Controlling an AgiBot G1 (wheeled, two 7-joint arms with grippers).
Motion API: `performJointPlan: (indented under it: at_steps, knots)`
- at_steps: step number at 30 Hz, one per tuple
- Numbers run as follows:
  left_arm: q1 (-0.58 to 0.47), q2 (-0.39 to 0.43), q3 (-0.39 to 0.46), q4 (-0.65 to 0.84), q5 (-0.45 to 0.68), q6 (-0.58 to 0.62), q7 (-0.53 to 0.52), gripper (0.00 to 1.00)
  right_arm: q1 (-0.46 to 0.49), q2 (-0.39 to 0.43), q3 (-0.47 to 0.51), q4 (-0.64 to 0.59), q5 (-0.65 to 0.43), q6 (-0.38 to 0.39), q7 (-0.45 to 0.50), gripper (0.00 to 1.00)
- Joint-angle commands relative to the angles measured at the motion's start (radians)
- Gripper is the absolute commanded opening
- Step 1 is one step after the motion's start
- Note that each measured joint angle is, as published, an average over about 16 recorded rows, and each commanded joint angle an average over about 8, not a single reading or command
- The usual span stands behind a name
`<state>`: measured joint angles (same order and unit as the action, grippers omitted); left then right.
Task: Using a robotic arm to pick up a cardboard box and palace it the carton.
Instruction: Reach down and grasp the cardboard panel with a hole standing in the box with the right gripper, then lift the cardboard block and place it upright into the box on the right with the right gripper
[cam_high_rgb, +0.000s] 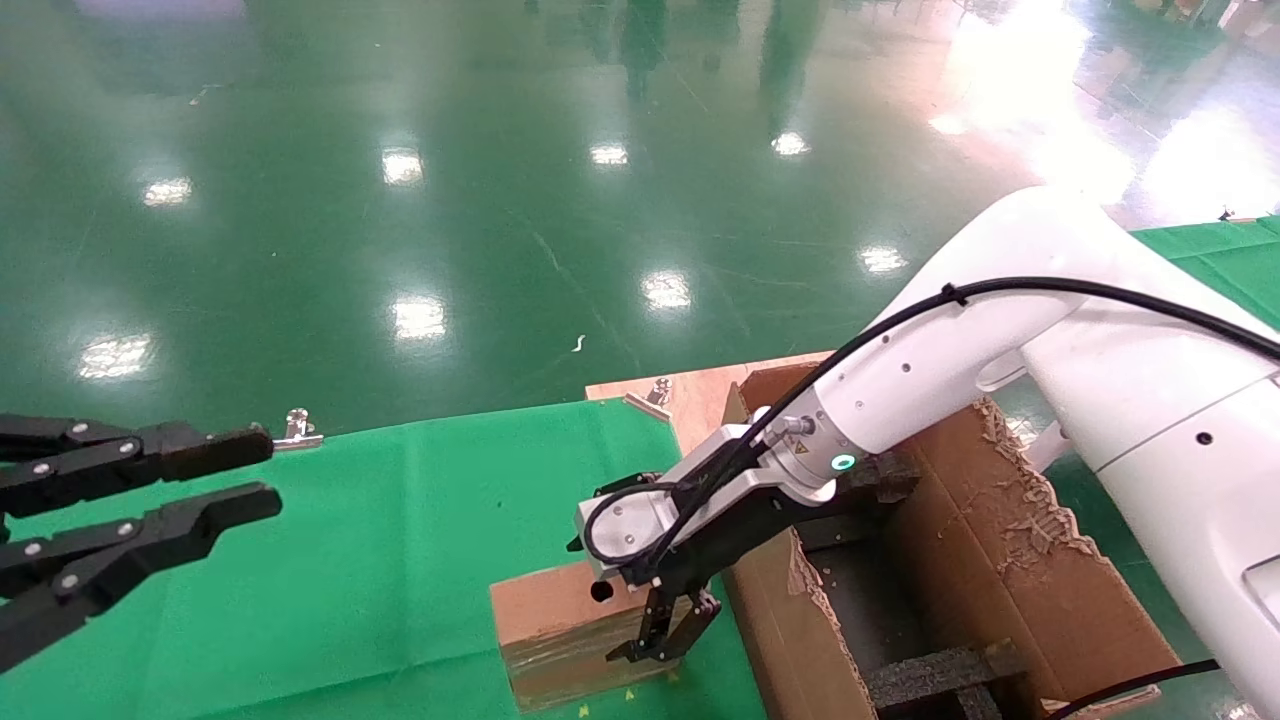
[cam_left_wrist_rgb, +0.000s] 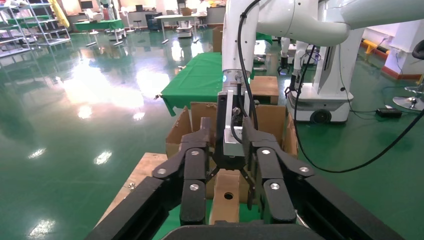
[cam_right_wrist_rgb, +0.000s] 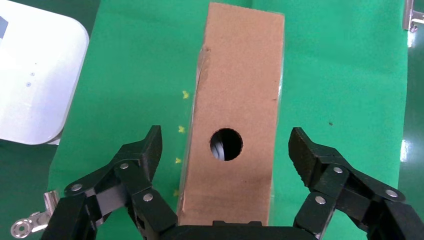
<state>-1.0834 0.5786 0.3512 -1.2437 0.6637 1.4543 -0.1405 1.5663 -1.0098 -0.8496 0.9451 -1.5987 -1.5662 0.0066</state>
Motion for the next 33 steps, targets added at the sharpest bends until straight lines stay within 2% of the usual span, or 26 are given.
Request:
performJointPlan:
  at_steps: [1,25,33]
  knots:
    - [0.0,0.0,0.0,0.0,0.0,0.0,0.0,1.0,-0.001,0.001,0.002,0.002,0.001,0.0,0.001,0.0]
    - [0.0,0.0,0.0,0.0,0.0,0.0,0.0,1.0,-0.004,0.006,0.007,0.008,0.005,0.003,0.009,0.0]
    - [0.0,0.0,0.0,0.0,0.0,0.0,0.0,1.0,0.06,0.01,0.0,-0.016,0.024,-0.005,-0.012,0.0]
